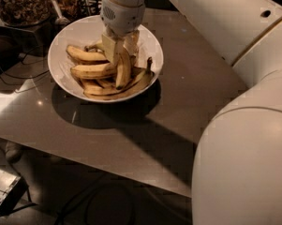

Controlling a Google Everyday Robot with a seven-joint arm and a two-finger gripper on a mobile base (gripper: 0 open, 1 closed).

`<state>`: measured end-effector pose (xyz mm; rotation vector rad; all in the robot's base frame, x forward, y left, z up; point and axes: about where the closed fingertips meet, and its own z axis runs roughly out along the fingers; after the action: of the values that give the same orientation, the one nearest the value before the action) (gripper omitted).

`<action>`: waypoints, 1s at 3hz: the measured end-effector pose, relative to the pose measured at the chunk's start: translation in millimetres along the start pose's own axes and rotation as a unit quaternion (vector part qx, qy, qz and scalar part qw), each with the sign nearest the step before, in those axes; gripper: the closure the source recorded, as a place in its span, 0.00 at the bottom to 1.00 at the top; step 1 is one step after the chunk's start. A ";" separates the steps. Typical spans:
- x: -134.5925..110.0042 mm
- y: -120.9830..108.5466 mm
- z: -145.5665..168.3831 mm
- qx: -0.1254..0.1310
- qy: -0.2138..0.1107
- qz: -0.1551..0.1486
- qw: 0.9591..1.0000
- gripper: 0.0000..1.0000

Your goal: Pick banana from white bowl

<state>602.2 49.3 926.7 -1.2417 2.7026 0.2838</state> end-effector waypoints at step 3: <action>39.5 34.9 -78.4 0.046 -0.058 -0.144 0.987 1.00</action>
Offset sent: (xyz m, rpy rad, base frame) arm -0.0695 -0.0353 0.0823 -0.0069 -0.2023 0.2689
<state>545.5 24.2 997.9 -1.5125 2.3715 0.1840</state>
